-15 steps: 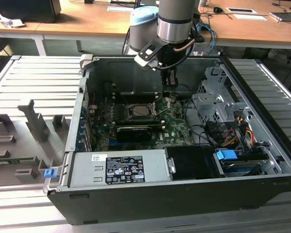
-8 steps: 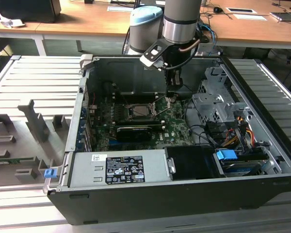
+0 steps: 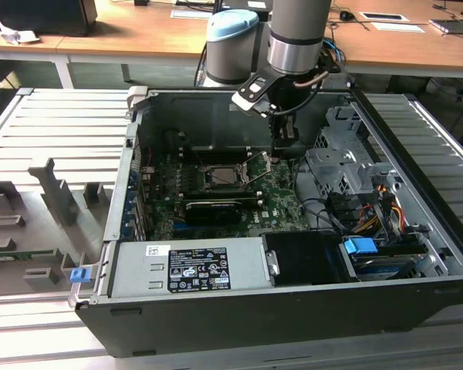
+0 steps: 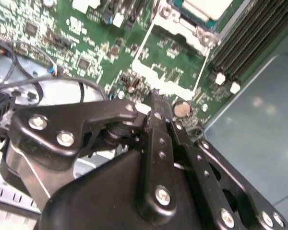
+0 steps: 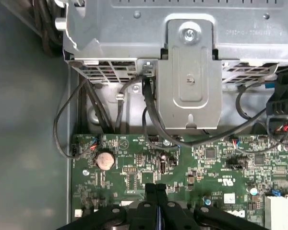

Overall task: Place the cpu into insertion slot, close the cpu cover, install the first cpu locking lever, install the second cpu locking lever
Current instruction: 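Close the cpu cover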

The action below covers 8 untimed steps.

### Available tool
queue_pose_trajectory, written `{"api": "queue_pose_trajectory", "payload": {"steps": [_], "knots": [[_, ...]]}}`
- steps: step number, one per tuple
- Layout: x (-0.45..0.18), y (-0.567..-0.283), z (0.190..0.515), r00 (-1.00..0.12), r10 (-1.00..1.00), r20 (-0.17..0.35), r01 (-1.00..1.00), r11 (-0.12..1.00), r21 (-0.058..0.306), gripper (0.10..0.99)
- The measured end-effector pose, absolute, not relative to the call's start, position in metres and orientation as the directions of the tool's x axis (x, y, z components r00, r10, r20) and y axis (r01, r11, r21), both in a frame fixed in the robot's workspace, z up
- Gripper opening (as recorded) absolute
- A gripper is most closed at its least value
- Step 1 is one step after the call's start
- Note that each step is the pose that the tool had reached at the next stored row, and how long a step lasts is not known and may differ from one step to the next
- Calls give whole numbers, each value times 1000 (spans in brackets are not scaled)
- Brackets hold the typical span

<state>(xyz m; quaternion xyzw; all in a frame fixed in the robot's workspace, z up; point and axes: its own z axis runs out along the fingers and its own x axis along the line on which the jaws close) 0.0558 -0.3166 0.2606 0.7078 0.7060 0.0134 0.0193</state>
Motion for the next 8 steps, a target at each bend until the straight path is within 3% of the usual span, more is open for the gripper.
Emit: {"api": "queue_pose_trajectory", "payload": {"steps": [8], "knots": [[63,-317,249,3,1000,-8,999,-2,46,106]]}}
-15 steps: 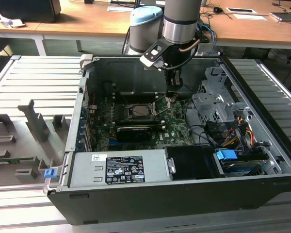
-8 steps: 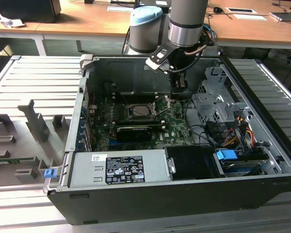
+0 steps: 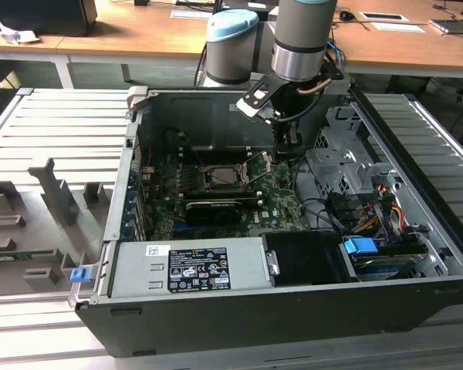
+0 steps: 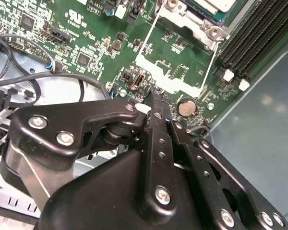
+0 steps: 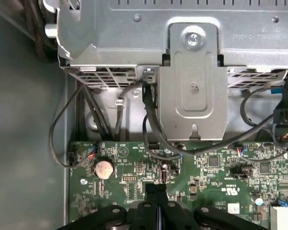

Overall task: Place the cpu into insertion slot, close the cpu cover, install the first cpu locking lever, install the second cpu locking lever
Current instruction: 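Close the cpu cover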

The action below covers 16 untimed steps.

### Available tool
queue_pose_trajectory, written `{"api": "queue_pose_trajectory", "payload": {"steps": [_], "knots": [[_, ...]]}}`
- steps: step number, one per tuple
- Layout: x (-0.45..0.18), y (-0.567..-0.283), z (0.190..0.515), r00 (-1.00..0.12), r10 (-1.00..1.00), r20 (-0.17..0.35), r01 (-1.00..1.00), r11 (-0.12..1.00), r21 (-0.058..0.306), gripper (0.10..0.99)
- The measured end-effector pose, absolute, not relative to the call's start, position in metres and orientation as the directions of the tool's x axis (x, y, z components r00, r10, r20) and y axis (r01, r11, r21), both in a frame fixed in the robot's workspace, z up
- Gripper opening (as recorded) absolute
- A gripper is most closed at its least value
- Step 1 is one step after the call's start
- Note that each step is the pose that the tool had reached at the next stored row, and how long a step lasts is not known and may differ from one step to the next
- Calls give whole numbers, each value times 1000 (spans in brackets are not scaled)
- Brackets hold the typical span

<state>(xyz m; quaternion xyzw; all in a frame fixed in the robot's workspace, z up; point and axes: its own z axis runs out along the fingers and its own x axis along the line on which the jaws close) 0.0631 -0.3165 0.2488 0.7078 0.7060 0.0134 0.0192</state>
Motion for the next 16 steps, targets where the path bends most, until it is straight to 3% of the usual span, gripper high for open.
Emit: {"api": "queue_pose_trajectory", "payload": {"steps": [16], "knots": [[41,-317,244,3,1000,-8,999,-2,45,106]]}}
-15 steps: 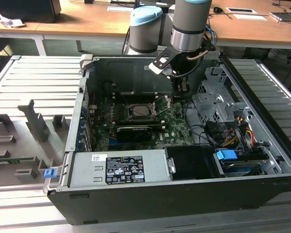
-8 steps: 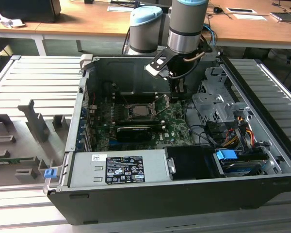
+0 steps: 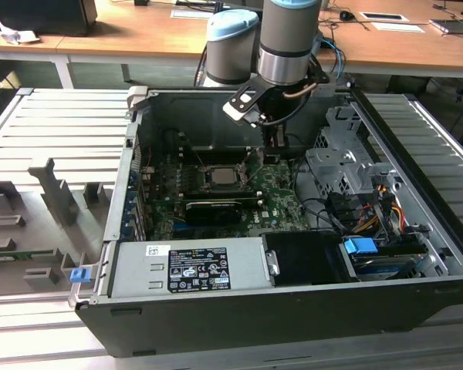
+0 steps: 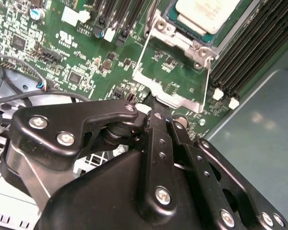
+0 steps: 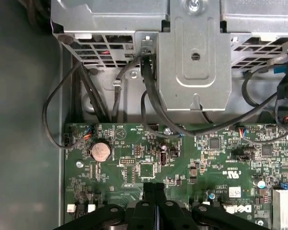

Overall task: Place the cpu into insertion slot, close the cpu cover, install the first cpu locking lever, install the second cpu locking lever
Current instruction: 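Close the cpu cover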

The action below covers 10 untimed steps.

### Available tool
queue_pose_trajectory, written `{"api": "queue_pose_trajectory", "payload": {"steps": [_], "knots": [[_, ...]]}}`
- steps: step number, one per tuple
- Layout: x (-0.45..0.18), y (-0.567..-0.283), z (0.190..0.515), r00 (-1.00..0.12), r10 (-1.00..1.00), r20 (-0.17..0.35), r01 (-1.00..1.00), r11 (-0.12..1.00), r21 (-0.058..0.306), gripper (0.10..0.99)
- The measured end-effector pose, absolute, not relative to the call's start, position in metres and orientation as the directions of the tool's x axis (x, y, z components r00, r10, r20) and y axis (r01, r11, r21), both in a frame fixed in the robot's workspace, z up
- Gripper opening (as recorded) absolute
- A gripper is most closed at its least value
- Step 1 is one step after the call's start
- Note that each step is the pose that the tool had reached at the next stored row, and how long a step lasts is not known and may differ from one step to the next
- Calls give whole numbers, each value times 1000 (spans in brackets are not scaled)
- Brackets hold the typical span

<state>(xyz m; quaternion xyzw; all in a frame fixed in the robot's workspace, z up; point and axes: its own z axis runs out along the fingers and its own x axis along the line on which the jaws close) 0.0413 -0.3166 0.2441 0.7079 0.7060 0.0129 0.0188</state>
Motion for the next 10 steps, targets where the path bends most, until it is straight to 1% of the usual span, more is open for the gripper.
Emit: {"api": "queue_pose_trajectory", "payload": {"steps": [10], "knots": [[25,-317,244,3,1000,-8,999,-2,45,106]]}}
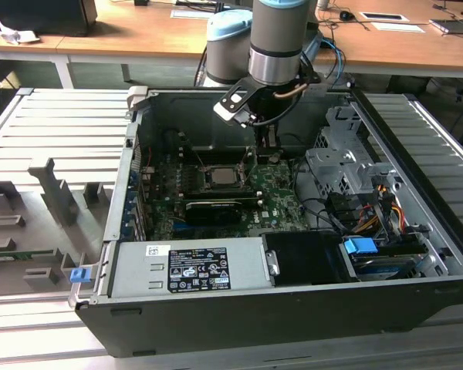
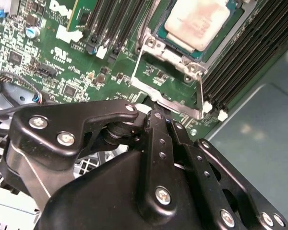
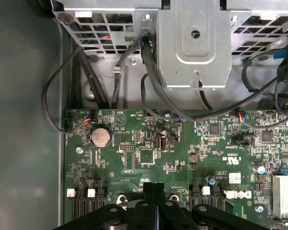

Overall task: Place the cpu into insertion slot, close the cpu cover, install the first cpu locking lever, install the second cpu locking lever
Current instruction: 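Close the cpu cover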

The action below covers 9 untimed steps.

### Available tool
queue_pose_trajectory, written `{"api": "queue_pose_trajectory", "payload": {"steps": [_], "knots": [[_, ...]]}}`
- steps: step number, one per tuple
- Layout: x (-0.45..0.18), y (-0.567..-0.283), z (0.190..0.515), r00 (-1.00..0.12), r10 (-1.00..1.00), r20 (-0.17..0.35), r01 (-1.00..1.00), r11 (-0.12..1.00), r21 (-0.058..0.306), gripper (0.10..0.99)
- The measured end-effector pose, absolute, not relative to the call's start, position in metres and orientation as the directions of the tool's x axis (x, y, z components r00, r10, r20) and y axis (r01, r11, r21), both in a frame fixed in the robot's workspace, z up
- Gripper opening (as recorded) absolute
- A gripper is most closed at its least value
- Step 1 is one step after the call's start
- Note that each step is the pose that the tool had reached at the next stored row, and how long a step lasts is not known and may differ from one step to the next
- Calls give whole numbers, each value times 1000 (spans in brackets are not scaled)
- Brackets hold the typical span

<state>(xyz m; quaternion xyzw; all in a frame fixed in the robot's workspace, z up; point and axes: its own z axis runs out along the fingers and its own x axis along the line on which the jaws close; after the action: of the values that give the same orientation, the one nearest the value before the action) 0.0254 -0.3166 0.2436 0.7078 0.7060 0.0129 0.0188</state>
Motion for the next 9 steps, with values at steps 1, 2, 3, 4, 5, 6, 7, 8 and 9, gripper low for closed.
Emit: {"api": "queue_pose_trajectory", "payload": {"steps": [1,2,3,4,5,6,7,8,9], "knots": [[24,-317,243,3,1000,-8,999,-2,45,106],[23,-317,243,3,1000,-8,999,-2,45,106],[22,-317,243,3,1000,-8,999,-2,45,106],[20,-317,243,3,1000,-8,999,-2,45,106],[18,-317,243,3,1000,-8,999,-3,45,106],[15,-317,243,3,1000,-8,999,-2,45,106],[12,-317,243,3,1000,-9,999,-2,45,106],[10,-317,243,3,1000,-8,999,-2,45,106],[8,-317,243,3,1000,-8,999,-3,45,106]]}}
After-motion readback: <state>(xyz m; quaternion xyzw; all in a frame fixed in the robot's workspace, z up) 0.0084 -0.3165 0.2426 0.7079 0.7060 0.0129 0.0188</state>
